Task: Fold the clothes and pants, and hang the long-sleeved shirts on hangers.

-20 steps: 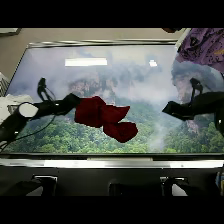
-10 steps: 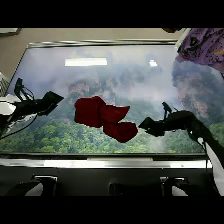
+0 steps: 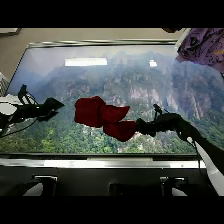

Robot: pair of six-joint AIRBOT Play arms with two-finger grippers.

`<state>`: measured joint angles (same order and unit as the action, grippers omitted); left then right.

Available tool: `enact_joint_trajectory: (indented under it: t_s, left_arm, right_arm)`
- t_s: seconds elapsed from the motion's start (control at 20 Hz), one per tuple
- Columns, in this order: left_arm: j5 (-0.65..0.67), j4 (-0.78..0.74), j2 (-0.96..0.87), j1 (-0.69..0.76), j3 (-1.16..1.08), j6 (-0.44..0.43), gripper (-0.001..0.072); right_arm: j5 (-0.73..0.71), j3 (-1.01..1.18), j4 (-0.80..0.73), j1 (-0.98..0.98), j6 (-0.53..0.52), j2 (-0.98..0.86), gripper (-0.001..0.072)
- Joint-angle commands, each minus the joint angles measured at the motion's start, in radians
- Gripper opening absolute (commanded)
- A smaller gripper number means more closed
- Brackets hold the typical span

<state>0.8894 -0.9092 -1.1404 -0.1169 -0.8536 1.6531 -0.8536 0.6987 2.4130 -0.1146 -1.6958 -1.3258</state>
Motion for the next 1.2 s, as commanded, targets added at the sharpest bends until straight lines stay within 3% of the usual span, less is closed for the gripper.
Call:
enact_joint_trajectory:
  t_s: [0.0, 0.2, 0.4, 0.55, 0.6, 0.65, 0.7, 0.9, 1.15]
  left_arm:
    - [-0.001, 0.005, -0.055, 0.004, 0.060, -0.005, 0.0636]
    - [-0.085, 0.019, -0.145, 0.098, 0.106, -0.016, 0.0636]
    - [-0.183, 0.191, -0.224, 0.171, 0.106, -0.132, 0.0626]
    - [-0.245, 0.241, -0.281, 0.200, 0.098, -0.150, 0.0600]
    - [-0.267, 0.262, -0.296, 0.203, 0.097, -0.150, 0.0502]
    - [-0.282, 0.293, -0.300, 0.202, 0.097, -0.151, 0.0152]
    - [-0.289, 0.314, -0.295, 0.198, 0.090, -0.161, 0.0018]
    - [-0.226, 0.306, -0.177, 0.132, -0.042, -0.244, 0.0013]
    - [-0.095, 0.181, 0.128, -0.036, -0.332, -0.239, 0.0013]
  right_arm:
    - [0.040, 0.002, -0.052, -0.006, 0.034, 0.057, 0.0028]
    - [0.028, 0.002, -0.096, -0.006, 0.087, 0.133, 0.0029]
    - [-0.034, 0.002, -0.096, -0.007, 0.096, 0.150, 0.0029]
    - [-0.043, 0.002, -0.096, -0.007, 0.096, 0.160, 0.0029]
    - [-0.043, 0.002, -0.096, -0.007, 0.096, 0.171, 0.0029]
    - [-0.042, 0.002, -0.096, -0.007, 0.096, 0.185, 0.0028]
    - [-0.041, 0.004, -0.101, -0.007, 0.096, 0.208, 0.0028]
    - [-0.040, 0.184, -0.314, -0.007, 0.166, 0.280, 0.0028]
    - [-0.180, 0.703, -0.563, -0.007, 0.199, 0.323, 0.0028]
